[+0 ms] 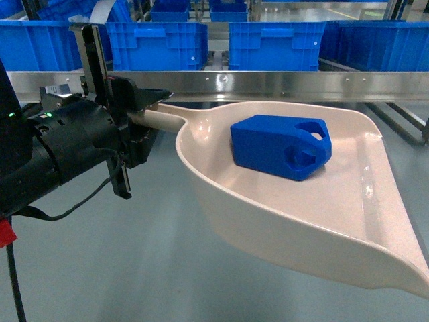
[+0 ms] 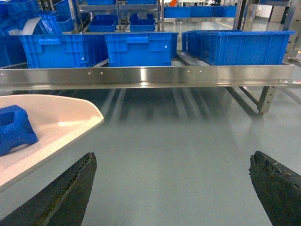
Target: Place part in tray to right shelf
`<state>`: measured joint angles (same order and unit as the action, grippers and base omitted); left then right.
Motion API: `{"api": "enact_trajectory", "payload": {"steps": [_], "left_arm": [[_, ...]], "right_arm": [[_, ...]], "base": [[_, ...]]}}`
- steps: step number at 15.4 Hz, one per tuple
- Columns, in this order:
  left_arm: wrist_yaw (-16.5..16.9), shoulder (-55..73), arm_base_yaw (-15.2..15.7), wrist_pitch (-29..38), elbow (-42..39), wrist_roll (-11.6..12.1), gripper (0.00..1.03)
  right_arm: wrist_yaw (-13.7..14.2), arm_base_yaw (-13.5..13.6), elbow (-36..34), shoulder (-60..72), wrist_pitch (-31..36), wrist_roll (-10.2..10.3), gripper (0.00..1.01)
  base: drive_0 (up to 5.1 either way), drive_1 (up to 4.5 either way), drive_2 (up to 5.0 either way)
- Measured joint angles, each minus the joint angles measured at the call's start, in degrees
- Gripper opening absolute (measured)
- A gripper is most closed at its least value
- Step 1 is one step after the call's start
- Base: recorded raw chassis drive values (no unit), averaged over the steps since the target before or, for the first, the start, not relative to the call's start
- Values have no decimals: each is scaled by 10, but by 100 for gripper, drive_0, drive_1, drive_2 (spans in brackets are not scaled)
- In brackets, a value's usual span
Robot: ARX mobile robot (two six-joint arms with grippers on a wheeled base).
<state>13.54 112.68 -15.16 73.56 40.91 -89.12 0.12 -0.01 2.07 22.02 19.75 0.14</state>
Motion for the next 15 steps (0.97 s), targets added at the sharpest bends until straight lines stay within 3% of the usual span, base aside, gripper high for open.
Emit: {"api": "enact_trajectory", "payload": {"steps": [15], "left_arm": [[-2, 0, 3, -3, 0, 0, 13]], "right_arm": [[0, 0, 0, 0, 0, 0, 98]], "base": [[2, 395, -391]]}}
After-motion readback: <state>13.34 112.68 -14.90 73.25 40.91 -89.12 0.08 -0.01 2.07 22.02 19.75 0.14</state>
